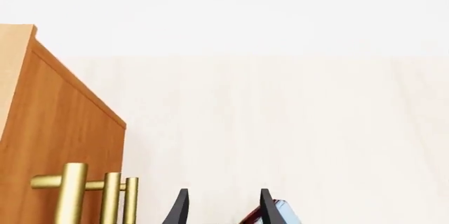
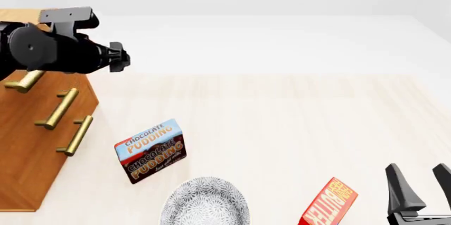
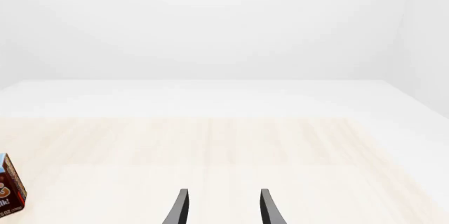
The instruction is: Put the butter at the front in the top drawer of the cabinet and close it.
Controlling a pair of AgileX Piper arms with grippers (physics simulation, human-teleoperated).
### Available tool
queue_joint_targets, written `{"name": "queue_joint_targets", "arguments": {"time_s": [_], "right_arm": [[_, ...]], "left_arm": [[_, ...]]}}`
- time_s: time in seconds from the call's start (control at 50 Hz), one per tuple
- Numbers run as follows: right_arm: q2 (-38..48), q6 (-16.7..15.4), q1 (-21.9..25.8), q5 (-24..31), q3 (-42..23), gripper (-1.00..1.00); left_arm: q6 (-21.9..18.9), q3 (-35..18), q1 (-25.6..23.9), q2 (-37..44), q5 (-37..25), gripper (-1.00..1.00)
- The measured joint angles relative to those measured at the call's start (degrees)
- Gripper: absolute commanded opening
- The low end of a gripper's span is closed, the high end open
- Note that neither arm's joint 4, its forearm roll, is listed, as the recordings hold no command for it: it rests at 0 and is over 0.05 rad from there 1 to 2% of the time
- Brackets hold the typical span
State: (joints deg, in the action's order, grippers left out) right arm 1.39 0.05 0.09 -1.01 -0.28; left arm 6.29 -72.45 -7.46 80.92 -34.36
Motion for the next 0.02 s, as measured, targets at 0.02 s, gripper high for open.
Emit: {"name": "queue_joint_targets", "arguments": {"time_s": [0.02], "right_arm": [[0.0, 0.0, 0.0, 0.0, 0.0, 1.0]], "left_arm": [[-0.13, -0.09, -0.07, -0.17, -0.2, 1.0]]}}
